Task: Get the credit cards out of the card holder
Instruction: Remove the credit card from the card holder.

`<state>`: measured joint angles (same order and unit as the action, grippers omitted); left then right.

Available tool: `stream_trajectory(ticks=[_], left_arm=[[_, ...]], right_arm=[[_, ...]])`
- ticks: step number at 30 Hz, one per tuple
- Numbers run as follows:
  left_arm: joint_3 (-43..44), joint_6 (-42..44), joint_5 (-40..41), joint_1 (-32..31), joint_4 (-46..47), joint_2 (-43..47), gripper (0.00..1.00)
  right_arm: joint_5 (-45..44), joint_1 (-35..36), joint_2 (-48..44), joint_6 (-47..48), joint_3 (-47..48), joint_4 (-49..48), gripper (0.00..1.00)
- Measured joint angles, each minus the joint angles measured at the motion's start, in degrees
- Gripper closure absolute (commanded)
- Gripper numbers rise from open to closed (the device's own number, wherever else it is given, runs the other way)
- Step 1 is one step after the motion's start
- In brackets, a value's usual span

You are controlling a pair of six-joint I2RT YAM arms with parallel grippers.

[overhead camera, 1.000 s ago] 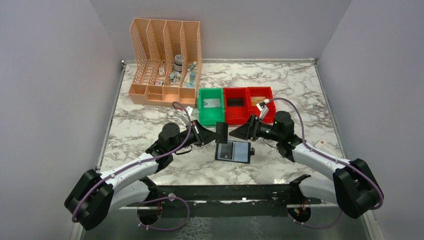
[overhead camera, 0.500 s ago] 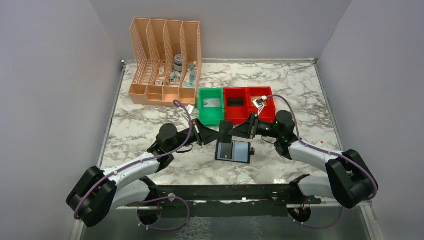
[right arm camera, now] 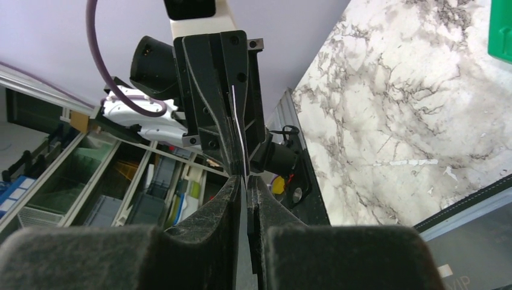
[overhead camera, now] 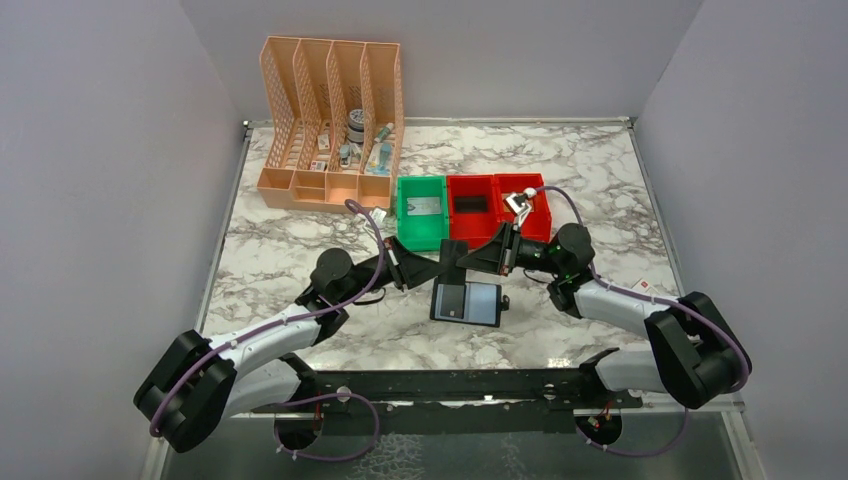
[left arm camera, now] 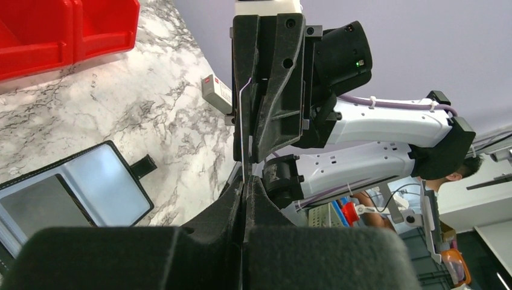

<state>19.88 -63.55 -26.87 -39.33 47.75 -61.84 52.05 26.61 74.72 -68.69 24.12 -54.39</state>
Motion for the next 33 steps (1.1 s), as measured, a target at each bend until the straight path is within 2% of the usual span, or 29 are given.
stream_trajectory(ticks=[5,9,12,15,18,21,25,27,30,33], left_arm=[[-0.1,-0.4,-0.2,0.0,1.2,0.0,1.0],[-0.2,-0.6,-0.3,0.0,1.8,0.0,1.0],[-0.2,-0.7,-0.4,0.0,1.9,0.0,1.0],[-0.2,-0.9,-0.7,0.0,2.0,0.0,1.0],[-0.3,-1.2,-0.8,0.0,2.5,0.0,1.0],[-0.6,-1.3,-0.8,0.0,3.1,0.0,1.0],[-0.7,-1.5,-0.9,0.0,3.3,0.0,1.0],[-0.9,-1.8,-0.9,0.0,3.8,0.0,0.95],[-1.5,-2.1,-0.9,0.0,4.6,0.1,0.76],[-2.4,-2.3,-0.8,0.0,4.4,0.1,0.66]], right_arm=[[0.2,0.0,0.1,-1.5,-0.3,-2.2,0.94],[0.3,0.0,0.1,-1.7,-0.3,-2.7,0.8],[0.3,0.0,0.1,-1.6,-0.3,-2.6,0.77],[0.4,0.0,0.0,-1.6,-0.3,-2.6,0.82],[0.4,0.0,-0.1,-1.6,-0.3,-2.6,0.93],[0.4,0.0,-0.2,-1.7,-0.3,-2.6,0.98],[0.5,0.0,-0.6,-1.6,-0.3,-2.5,0.99],[0.4,0.0,-1.2,-1.4,-0.3,-1.9,0.99],[0.1,0.1,-2.7,-0.2,-0.3,0.9,0.99],[-0.8,0.2,-4.3,1.2,-0.3,3.8,0.99]])
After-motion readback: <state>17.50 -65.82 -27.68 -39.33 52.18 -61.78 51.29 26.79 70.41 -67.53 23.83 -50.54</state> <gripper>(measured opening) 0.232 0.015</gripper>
